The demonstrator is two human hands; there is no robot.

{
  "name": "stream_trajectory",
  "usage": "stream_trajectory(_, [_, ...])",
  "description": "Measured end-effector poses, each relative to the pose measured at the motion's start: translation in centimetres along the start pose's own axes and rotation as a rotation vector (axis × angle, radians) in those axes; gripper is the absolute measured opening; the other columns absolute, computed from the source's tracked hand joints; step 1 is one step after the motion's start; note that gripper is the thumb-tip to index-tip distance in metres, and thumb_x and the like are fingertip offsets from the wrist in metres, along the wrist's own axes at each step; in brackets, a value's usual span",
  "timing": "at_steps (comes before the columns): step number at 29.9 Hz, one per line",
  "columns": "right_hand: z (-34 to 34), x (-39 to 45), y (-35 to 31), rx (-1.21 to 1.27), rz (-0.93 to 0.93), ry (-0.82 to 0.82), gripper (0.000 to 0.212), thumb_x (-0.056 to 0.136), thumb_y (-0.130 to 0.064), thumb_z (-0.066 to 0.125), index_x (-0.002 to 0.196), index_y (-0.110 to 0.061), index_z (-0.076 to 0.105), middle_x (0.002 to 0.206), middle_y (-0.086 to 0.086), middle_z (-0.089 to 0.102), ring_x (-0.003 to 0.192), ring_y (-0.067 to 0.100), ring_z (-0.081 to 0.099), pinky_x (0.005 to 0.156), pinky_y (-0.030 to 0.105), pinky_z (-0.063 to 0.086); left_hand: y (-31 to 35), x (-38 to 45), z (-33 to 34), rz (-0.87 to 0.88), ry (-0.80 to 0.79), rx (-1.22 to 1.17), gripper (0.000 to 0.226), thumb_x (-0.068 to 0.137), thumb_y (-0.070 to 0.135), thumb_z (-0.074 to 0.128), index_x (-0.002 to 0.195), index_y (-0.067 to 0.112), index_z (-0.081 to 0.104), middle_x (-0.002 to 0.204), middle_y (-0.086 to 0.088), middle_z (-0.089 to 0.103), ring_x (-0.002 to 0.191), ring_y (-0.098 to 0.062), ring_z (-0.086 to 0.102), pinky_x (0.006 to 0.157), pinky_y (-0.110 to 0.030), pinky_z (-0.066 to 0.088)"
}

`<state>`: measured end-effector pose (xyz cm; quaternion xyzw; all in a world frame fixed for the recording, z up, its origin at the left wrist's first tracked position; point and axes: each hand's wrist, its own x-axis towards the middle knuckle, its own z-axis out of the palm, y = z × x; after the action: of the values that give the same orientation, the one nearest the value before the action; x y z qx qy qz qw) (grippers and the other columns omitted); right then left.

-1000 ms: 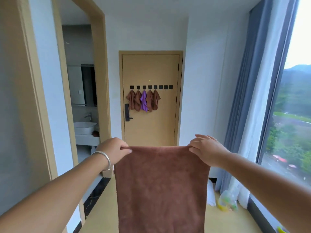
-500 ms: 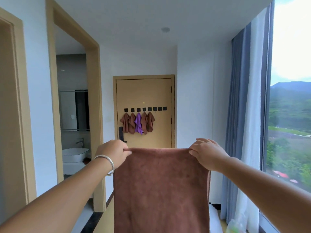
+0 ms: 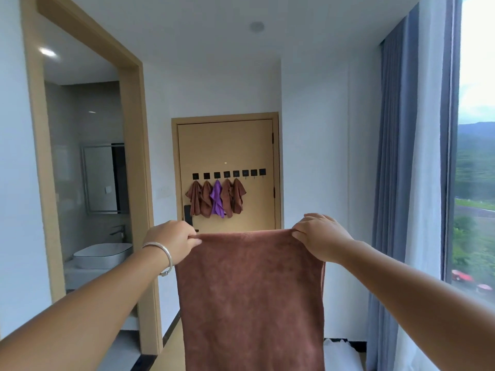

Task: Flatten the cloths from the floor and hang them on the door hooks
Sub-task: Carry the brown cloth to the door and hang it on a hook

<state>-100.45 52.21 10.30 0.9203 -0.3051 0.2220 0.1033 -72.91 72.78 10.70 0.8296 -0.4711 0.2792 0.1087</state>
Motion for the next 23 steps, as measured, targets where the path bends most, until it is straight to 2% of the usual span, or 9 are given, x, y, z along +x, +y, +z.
stream_trajectory(6, [3.9,6.5,2.3,-0.006,0.005,0.001,0.041,0.103,-0.042,0.027,0.119,-0.032,0.064,0.123,-0.010,0.060,0.129,0.015,0.042,0.111,0.037,0.029,-0.2,6.3,4.2,0.000,-0.020,0.008,0.044,0.092,0.052,0.046,0.060,0.023,0.055,0.061,0.010,0.057,0.060,-0.010,0.054,0.052,-0.024,0.037])
stream_trajectory(11, [7.6,13.1,3.2,-0.006,-0.003,-0.015,0.039,0.103,-0.041,0.028,0.117,-0.033,0.063,0.119,-0.010,0.060,0.126,0.016,0.043,0.110,0.036,0.030,-2.0,12.0,8.6,0.001,-0.021,-0.007,0.044,0.092,0.050,0.049,0.058,0.023,0.052,0.061,0.009,0.056,0.060,-0.013,0.054,0.051,-0.024,0.035])
stream_trajectory(18, [12.9,24.7,3.8,-0.040,-0.004,-0.006,0.040,0.103,-0.040,0.027,0.117,-0.030,0.063,0.114,-0.007,0.060,0.121,0.017,0.045,0.107,0.036,0.032,-6.1,22.7,15.4,0.025,-0.016,-0.062,0.037,0.092,0.048,0.049,0.069,0.024,0.064,0.065,0.009,0.061,0.064,-0.012,0.057,0.054,-0.026,0.043])
stream_trajectory(23, [16.3,33.4,4.4,-0.047,0.008,0.001,0.040,0.103,-0.041,0.026,0.112,-0.030,0.064,0.111,-0.007,0.060,0.119,0.017,0.046,0.105,0.035,0.033,-9.3,30.5,19.6,0.071,0.009,-0.062,0.035,0.093,0.050,0.047,0.078,0.026,0.068,0.074,0.009,0.065,0.070,-0.011,0.059,0.052,-0.023,0.035])
